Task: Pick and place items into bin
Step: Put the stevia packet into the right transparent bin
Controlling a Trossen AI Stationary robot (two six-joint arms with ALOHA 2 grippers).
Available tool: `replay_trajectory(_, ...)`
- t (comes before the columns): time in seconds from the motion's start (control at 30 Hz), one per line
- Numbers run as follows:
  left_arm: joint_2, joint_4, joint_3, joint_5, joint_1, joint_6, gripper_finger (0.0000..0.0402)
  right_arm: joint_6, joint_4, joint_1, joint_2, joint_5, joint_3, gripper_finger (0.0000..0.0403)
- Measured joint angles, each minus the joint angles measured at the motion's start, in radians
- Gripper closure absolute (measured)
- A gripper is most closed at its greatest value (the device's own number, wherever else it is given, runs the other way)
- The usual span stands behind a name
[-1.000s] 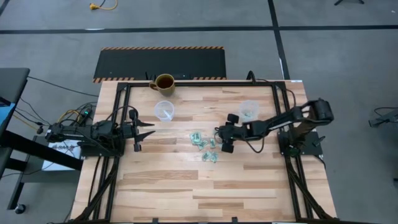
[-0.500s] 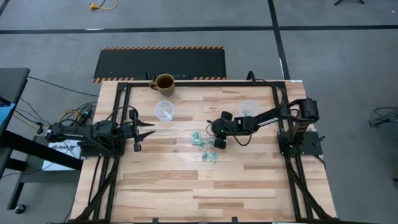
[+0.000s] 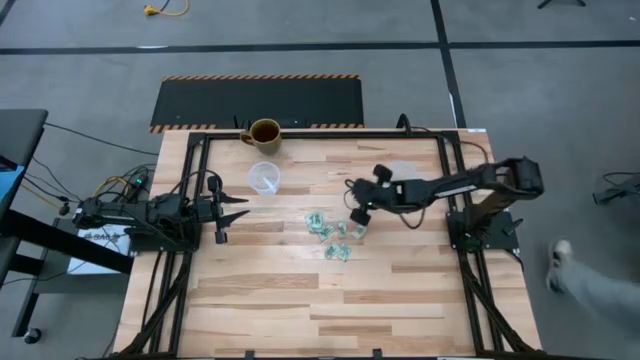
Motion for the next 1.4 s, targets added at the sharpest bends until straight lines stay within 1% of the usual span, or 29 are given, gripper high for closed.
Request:
replay_trajectory(0.1,0.0,0.0,0.0,0.0,0.0,-0.008,0.0281,0.099,-0.085,0.033,-0.082,0.156,0.0,0.0402)
replay_trajectory(0.17,0.0,0.0,0.0,0.0,0.0,-0.008,0.0281,0.196,-0.16,0.056,-0.131,0.257,0.0,0.0402)
replay_trajectory(0.27,0.0,0.0,0.0,0.0,0.0,-0.002,0.0281,0.361,-0.306,0.079,-0.193,0.346,0.001,0.0402)
replay_trajectory(0.33,0.0,0.0,0.0,0.0,0.0,-0.008,0.0281,0.463,-0.411,0.082,-0.221,0.366,0.001,0.0402)
replay_trajectory(0.47,0.0,0.0,0.0,0.0,0.0,-0.002,0.0281,0.593,-0.548,0.077,-0.234,0.367,0.001,0.0402)
replay_trajectory(0.57,0.0,0.0,0.0,0.0,0.0,-0.006,0.0281,0.627,-0.585,0.065,-0.218,0.376,0.001,0.0398)
replay_trajectory(0.63,0.0,0.0,0.0,0.0,0.0,-0.008,0.0281,0.623,-0.591,0.058,-0.198,0.388,0.001,0.0388)
replay_trajectory(0.77,0.0,0.0,0.0,0.0,0.0,-0.004,0.0281,0.586,-0.581,0.044,-0.15,0.399,0.002,0.0347)
replay_trajectory(0.9,0.0,0.0,0.0,0.0,0.0,-0.007,0.0281,0.607,-0.579,0.036,-0.106,0.393,0.002,0.0298)
replay_trajectory(1.0,0.0,0.0,0.0,0.0,0.0,-0.004,0.0281,0.606,-0.514,0.075,-0.096,0.3,0.002,0.0271)
replay_trajectory(1.1,0.0,0.0,0.0,0.0,0.0,-0.009,0.0281,0.527,-0.369,0.164,-0.108,0.224,0.009,0.0257)
replay_trajectory(1.17,0.0,0.0,0.0,0.0,0.0,-0.003,0.0281,0.448,-0.283,0.226,-0.113,0.21,0.01,0.0253)
replay_trajectory(1.23,0.0,0.0,0.0,0.0,0.0,-0.004,0.0281,0.393,-0.261,0.271,-0.112,0.204,0.01,0.0253)
replay_trajectory(1.4,0.0,0.0,0.0,0.0,0.0,-0.002,0.0281,0.385,-0.22,0.318,-0.061,0.198,-0.017,0.0257)
